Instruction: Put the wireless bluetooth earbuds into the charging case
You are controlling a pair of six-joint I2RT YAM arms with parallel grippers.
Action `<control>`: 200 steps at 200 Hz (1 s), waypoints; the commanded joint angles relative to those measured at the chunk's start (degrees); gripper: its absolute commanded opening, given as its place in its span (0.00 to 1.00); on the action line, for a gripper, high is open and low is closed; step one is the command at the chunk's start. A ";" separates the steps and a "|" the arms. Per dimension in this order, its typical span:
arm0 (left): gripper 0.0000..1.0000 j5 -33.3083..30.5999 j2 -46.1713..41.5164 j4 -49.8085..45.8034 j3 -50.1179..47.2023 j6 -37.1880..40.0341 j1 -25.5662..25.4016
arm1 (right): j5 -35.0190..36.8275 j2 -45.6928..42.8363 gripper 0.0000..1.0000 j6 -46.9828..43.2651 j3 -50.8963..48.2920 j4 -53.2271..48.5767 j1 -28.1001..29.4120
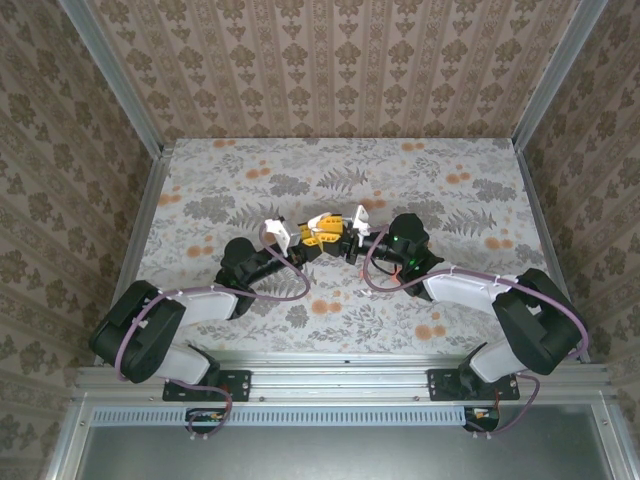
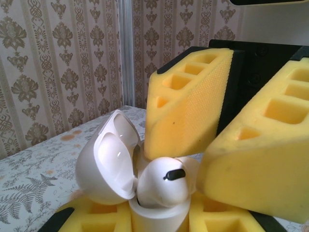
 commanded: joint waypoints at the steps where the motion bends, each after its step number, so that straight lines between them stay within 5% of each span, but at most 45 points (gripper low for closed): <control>1: 0.11 0.13 -1.99 4.61 1.61 -0.71 -0.36 | -0.18 -1.45 0.29 -0.18 -1.32 -2.87 0.51; 64: 0.11 -0.35 -1.43 4.46 0.58 0.49 -0.35 | 1.47 -8.86 0.36 0.80 -2.88 -5.16 0.51; 133: 0.11 -0.09 -2.04 3.17 0.02 2.32 -0.36 | 9.94 -21.60 0.56 8.62 -2.47 -26.99 -0.38; 200: 0.11 1.96 -2.18 2.52 -0.63 4.52 -0.36 | 9.01 -24.09 0.68 12.43 -0.71 -39.21 -0.37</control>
